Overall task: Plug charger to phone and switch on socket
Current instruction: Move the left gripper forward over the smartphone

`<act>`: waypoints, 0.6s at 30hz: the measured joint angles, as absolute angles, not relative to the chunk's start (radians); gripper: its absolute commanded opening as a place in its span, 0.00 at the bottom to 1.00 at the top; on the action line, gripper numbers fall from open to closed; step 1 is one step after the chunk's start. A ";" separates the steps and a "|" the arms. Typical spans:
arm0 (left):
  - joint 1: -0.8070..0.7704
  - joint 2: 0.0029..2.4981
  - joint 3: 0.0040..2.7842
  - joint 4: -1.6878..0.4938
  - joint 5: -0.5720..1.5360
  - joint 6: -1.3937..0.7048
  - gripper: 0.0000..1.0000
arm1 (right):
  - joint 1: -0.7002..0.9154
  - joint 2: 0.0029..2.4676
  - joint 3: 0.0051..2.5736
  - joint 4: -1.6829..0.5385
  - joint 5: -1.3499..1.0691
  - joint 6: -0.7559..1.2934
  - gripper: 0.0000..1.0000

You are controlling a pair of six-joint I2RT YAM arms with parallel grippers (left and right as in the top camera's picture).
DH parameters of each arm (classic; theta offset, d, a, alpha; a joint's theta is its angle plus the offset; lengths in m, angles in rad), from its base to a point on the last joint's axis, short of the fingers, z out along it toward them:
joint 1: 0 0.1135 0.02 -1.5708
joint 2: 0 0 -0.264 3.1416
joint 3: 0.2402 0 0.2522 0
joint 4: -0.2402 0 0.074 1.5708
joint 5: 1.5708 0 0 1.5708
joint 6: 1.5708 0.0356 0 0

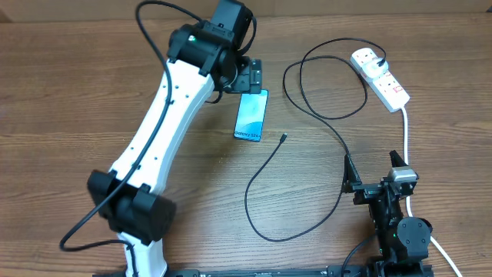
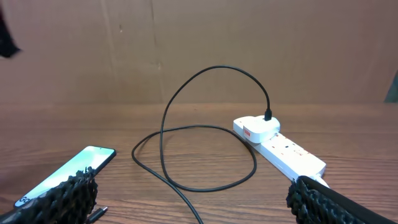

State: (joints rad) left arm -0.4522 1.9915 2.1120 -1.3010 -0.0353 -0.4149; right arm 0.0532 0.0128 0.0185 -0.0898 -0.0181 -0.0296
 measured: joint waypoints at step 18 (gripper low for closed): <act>-0.467 2.292 2.114 -1.218 0.030 -0.379 1.00 | 0.053 0.013 0.019 -0.090 -0.018 -0.030 1.00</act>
State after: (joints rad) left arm -0.4675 2.2921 2.1143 -1.2182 0.0299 -0.3790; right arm 0.0532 0.0128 0.0185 -0.0898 -0.0177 -0.0296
